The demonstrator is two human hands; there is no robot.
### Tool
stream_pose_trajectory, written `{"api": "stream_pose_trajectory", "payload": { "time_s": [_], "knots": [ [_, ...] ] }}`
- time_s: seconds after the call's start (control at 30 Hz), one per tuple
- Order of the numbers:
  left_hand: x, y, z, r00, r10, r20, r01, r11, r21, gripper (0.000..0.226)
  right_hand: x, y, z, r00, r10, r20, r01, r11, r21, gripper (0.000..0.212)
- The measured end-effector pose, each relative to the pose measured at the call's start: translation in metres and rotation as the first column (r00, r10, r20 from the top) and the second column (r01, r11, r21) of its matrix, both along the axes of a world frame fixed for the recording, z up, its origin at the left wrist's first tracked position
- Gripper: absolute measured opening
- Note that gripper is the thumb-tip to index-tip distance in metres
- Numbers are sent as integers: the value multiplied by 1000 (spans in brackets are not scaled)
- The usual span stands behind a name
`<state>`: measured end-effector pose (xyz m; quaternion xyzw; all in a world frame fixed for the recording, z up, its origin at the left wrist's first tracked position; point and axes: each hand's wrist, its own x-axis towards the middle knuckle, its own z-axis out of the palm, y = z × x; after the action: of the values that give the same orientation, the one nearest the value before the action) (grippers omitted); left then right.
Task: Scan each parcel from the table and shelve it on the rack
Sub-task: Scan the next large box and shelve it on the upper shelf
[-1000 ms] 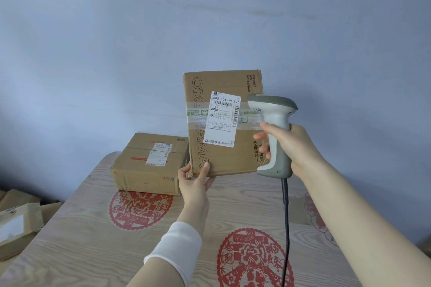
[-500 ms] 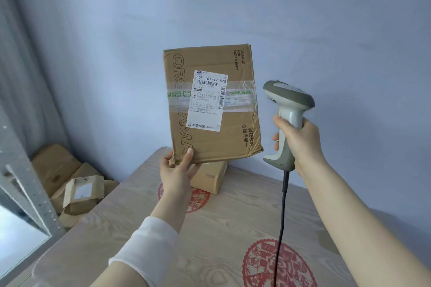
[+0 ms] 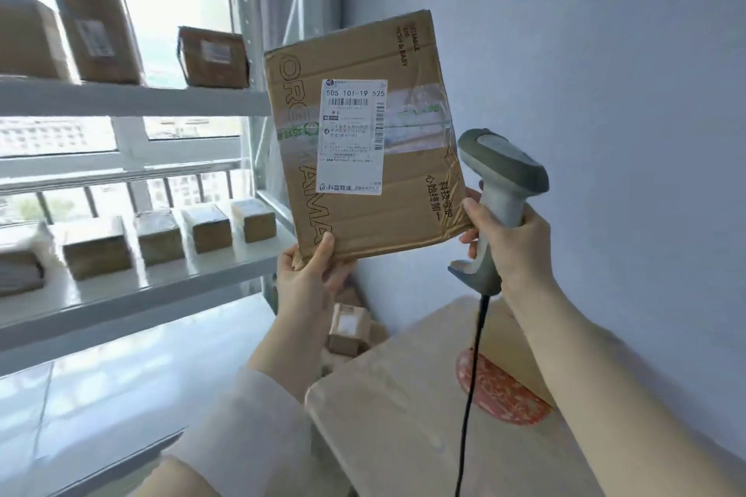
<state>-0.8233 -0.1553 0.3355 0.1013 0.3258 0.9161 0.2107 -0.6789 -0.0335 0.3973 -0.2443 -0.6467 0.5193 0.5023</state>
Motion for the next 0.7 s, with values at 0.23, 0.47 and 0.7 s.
{"api": "stream_pose_trajectory", "payload": {
  "time_s": [0.23, 0.47, 0.7],
  "knots": [
    [-94, -154, 50, 980, 192, -60, -188, 980, 59, 34, -122, -130, 44, 958, 254, -134, -256, 967, -1, 21],
    [-160, -300, 101, 899, 375, -227, -381, 925, 18, 25, -219, -252, 87, 888, 376, -264, -392, 920, -11, 14],
    [-216, -400, 166, 672, 584, -456, -663, 748, -20, 17, -298, -342, 143, 763, 497, -412, -518, 853, 70, 19]
  ]
}}
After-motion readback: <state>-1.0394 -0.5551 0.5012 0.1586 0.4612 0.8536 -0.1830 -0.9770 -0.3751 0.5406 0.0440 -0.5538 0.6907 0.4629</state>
